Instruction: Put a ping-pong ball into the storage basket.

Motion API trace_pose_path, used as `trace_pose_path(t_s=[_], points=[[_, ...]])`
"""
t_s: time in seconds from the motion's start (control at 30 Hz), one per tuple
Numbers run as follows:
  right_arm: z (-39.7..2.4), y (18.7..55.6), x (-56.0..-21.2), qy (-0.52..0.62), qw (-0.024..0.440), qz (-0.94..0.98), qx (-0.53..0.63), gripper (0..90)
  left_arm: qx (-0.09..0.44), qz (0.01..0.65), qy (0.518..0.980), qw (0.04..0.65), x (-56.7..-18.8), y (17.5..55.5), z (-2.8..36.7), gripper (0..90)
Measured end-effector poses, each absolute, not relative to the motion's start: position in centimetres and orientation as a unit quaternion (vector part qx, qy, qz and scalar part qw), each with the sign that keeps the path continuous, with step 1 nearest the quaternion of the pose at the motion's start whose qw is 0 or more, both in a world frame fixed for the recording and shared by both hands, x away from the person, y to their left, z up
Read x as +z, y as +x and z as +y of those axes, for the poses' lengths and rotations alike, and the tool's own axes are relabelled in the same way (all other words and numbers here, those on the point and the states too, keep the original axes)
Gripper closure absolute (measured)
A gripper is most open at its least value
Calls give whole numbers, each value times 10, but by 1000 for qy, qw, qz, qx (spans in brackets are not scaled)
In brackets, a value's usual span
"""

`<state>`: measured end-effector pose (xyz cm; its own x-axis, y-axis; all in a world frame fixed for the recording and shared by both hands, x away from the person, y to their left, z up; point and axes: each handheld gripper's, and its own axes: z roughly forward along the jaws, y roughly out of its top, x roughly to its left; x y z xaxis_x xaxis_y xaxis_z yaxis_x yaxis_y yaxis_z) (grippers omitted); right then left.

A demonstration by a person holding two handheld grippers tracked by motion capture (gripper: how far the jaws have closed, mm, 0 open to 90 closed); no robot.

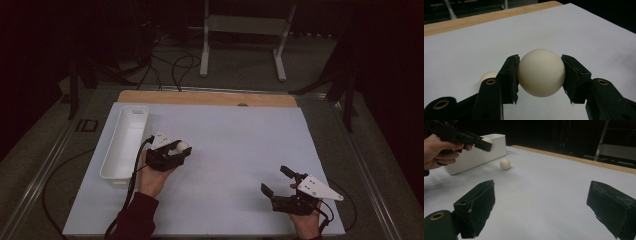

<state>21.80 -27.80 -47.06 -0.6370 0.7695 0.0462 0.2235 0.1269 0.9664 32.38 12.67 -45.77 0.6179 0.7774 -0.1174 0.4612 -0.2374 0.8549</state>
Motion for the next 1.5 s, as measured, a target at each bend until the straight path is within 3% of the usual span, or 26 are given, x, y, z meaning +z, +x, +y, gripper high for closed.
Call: trace_pose_path(t_s=[1.5], points=[[-278,218,-470,350,245,710,560,74,180,412,752,482,-433,321,150,510]])
